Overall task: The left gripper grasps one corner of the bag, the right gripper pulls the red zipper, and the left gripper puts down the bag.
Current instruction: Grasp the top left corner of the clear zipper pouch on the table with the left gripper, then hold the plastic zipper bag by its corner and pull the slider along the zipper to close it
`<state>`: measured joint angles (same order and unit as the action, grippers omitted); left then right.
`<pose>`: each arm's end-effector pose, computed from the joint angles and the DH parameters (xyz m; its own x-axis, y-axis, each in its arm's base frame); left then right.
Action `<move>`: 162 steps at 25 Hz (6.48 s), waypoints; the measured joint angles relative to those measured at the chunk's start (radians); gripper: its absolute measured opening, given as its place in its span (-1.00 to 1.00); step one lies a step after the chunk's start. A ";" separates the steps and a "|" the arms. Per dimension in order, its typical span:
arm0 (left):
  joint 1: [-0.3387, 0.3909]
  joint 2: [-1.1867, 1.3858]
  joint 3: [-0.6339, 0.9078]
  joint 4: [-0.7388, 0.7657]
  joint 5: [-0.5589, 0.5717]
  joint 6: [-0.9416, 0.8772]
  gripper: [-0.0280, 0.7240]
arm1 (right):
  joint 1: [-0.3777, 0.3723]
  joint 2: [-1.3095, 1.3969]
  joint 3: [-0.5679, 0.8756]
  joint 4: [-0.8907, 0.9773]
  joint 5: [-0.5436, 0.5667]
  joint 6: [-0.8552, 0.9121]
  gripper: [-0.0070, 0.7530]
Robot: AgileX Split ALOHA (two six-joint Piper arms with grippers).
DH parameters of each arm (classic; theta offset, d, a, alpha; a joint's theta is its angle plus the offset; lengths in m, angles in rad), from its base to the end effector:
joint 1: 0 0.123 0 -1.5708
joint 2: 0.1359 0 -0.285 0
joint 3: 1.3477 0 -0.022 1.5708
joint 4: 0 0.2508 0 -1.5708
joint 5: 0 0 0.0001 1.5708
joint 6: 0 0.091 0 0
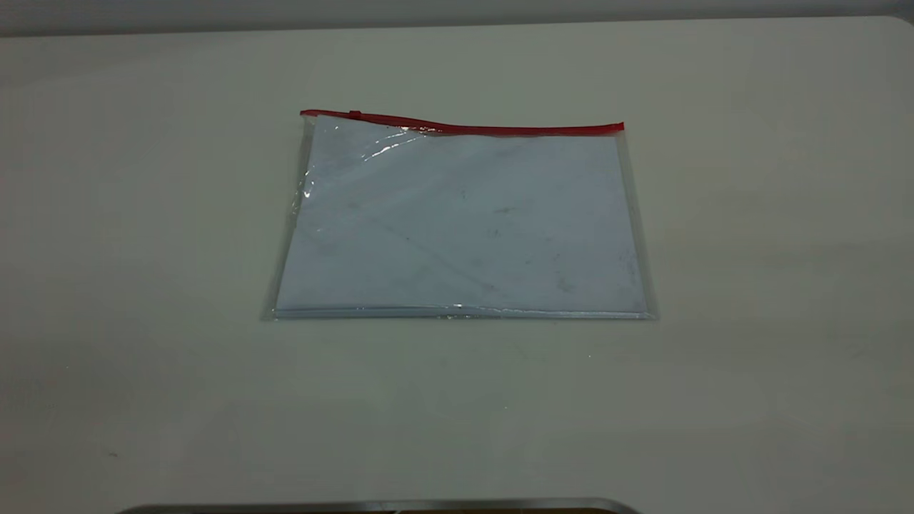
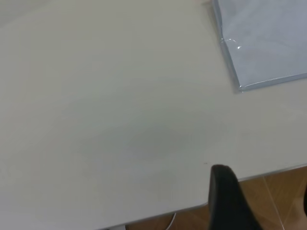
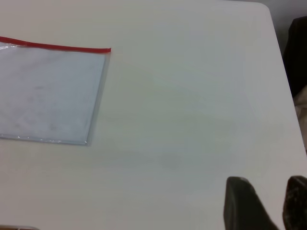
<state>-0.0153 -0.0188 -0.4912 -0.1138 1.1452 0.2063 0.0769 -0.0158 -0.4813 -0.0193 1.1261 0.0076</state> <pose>-0.0109 -0.0093 0.2685 -0.4959 0.1652 -0.8525 0.1845 0.9794 0.0825 -0.0078 -0.0022 0.2668 -0.5141 -0.0403 -0.8568 -0.0623 0.9980 -0.0096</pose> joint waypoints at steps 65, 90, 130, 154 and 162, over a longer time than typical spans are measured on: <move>-0.002 2.468 -1.075 -0.854 -0.596 0.826 0.63 | 0.000 1.669 -0.283 1.419 -0.646 -1.494 0.10; -0.060 2.677 -1.229 -1.116 -0.479 1.027 0.36 | 0.000 1.670 -0.283 1.455 -0.645 -1.512 0.10; -0.066 2.567 -1.230 -1.004 -0.220 1.701 -0.78 | 0.243 2.585 -1.268 1.690 -0.263 -1.760 0.10; -0.068 2.567 -1.230 -1.002 -0.224 1.706 -0.78 | 0.303 2.664 -1.299 1.778 -0.312 -1.793 -0.12; -0.068 2.567 -1.230 -0.999 -0.224 1.705 -0.78 | 0.302 2.664 -1.299 1.777 -0.290 -1.826 -0.87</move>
<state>-0.0837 2.5480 -1.7215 -1.1129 0.9210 1.9109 0.3788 2.6481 -1.7805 1.7581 0.8359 -1.8187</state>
